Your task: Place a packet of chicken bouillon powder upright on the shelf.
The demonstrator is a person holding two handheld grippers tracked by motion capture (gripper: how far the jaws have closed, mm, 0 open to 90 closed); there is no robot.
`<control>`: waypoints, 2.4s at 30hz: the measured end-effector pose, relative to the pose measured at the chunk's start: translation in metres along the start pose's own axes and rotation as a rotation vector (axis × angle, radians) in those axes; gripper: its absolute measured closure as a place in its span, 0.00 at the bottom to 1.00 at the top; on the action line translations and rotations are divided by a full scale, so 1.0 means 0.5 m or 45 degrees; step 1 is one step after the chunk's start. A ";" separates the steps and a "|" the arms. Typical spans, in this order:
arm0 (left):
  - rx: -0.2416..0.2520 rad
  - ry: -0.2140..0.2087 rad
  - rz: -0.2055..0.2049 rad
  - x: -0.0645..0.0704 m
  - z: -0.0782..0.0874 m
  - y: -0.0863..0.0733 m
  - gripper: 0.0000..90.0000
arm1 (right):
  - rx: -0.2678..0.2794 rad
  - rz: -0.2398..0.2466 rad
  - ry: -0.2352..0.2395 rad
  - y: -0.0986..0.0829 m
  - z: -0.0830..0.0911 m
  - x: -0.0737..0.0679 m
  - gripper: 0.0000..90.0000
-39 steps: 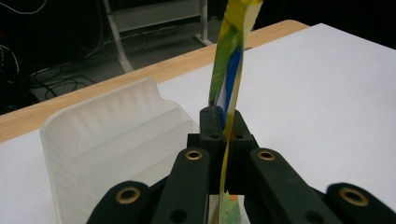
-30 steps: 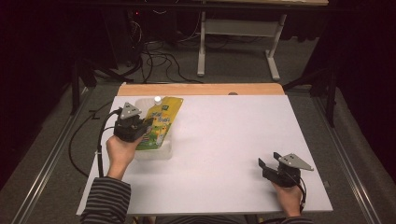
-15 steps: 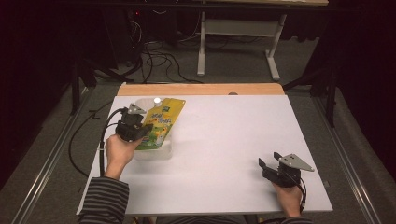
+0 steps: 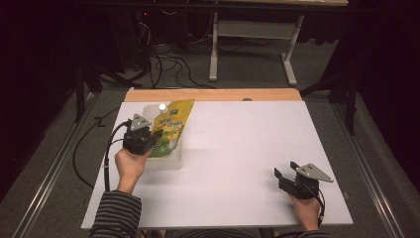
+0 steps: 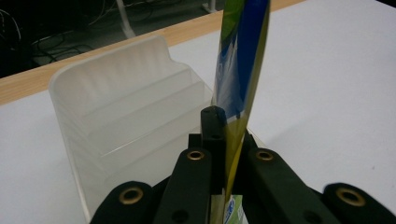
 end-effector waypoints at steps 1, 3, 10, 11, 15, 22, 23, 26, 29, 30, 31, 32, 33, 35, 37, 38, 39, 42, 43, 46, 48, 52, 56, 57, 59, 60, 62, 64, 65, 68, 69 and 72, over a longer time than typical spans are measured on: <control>0.001 -0.002 -0.005 -0.001 0.001 -0.004 1.00 | -0.002 -0.003 -0.002 0.000 0.000 0.000 0.37; 0.018 -0.013 0.003 -0.002 0.005 -0.006 1.00 | -0.003 -0.001 -0.002 0.000 0.000 0.000 0.37; -0.004 -0.004 0.007 -0.009 0.019 -0.010 0.99 | -0.004 0.002 -0.002 0.000 0.000 -0.001 0.37; -0.016 -0.004 0.005 -0.009 0.021 -0.011 0.99 | -0.003 0.006 -0.001 0.000 -0.001 -0.001 0.37; -0.062 0.022 0.015 -0.013 0.028 -0.015 0.99 | -0.001 0.007 -0.001 0.000 0.000 -0.001 0.37; -0.128 0.048 0.040 -0.020 0.034 -0.020 0.98 | -0.003 0.006 -0.001 0.000 0.000 -0.001 0.37; -0.150 0.056 0.056 -0.022 0.035 -0.022 0.98 | -0.002 0.007 -0.003 0.000 0.000 -0.001 0.37; -0.173 0.062 0.062 -0.024 0.037 -0.025 0.98 | -0.003 0.009 -0.003 0.000 -0.001 -0.001 0.37; -0.186 0.055 0.058 -0.021 0.040 -0.028 0.99 | -0.007 0.012 -0.001 -0.001 -0.001 -0.001 0.37; -0.183 0.052 0.042 -0.020 0.041 -0.029 0.99 | -0.007 0.013 -0.001 -0.001 -0.001 -0.002 0.37; -0.154 0.052 0.006 -0.019 0.041 -0.030 1.00 | -0.012 0.015 -0.002 -0.001 -0.001 -0.002 0.37; -0.140 0.052 0.008 -0.019 0.041 -0.030 1.00 | -0.010 0.015 -0.003 -0.001 -0.001 -0.002 0.37; -0.140 0.052 0.008 -0.019 0.041 -0.030 1.00 | -0.010 0.015 -0.003 -0.001 -0.001 -0.002 0.37; -0.115 0.042 0.011 -0.018 0.043 -0.032 1.00 | -0.008 0.013 -0.007 -0.001 -0.001 -0.001 0.37; -0.081 0.031 0.006 -0.020 0.044 -0.033 1.00 | -0.013 0.020 -0.004 -0.001 -0.001 -0.001 0.37; -0.061 0.030 0.018 -0.021 0.044 -0.032 1.00 | -0.012 0.023 -0.004 -0.001 -0.001 -0.001 0.37; -0.041 0.029 0.035 -0.023 0.043 -0.031 1.00 | -0.012 0.022 -0.004 -0.001 -0.001 -0.001 0.37; -0.001 0.007 0.043 -0.025 0.042 -0.033 1.00 | -0.012 0.020 -0.007 -0.001 -0.001 -0.001 0.37; 0.007 -0.003 0.058 -0.023 0.041 -0.036 1.00 | -0.012 0.020 -0.007 -0.001 -0.001 -0.001 0.37; 0.014 -0.006 0.057 -0.027 0.043 -0.042 1.00 | -0.012 0.018 -0.005 -0.001 -0.001 -0.001 0.37; 0.013 -0.007 0.060 -0.031 0.048 -0.045 1.00 | -0.010 0.018 -0.003 -0.001 0.000 -0.001 0.37; 0.013 -0.014 0.057 -0.032 0.054 -0.048 1.00 | -0.010 0.021 -0.003 -0.001 -0.001 -0.002 0.37; 0.017 -0.025 0.068 -0.034 0.058 -0.050 0.99 | -0.010 0.020 -0.005 -0.001 -0.001 -0.001 0.37; 0.012 -0.027 0.055 -0.034 0.059 -0.052 0.99 | -0.010 0.020 -0.005 -0.001 -0.001 -0.002 0.37; 0.011 -0.029 0.023 -0.033 0.061 -0.054 0.98 | -0.011 0.020 -0.004 -0.001 -0.001 -0.002 0.37; 0.013 -0.028 0.022 -0.032 0.062 -0.054 0.97 | -0.009 0.021 -0.004 -0.001 -0.001 -0.002 0.37; 0.028 -0.026 0.030 -0.034 0.066 -0.045 0.95 | -0.010 0.020 -0.002 -0.001 -0.001 -0.002 0.37; 0.036 -0.023 0.039 -0.036 0.068 -0.040 0.94 | -0.013 0.018 -0.003 -0.001 -0.001 -0.002 0.37; 0.046 -0.021 0.048 -0.040 0.072 -0.034 0.94 | -0.012 0.021 -0.003 -0.001 -0.001 -0.002 0.37; 0.060 -0.023 0.060 -0.041 0.077 -0.027 0.94 | -0.011 0.019 -0.002 -0.001 -0.001 -0.002 0.37; 0.063 -0.025 0.065 -0.041 0.080 -0.024 0.92 | -0.010 0.021 -0.003 -0.001 -0.001 -0.002 0.37; 0.070 -0.023 0.067 -0.042 0.083 -0.021 0.88 | -0.014 0.020 -0.005 -0.002 -0.001 -0.002 0.37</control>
Point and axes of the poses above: each handheld gripper's, and its own axes: z roughly backward along the jaws, y roughly out of its top, x roughly to its right, the point moved 10 cm from there along -z, roughly forward along the jaws, and after that the axes turned 12 degrees about x, right-handed, at the moved point
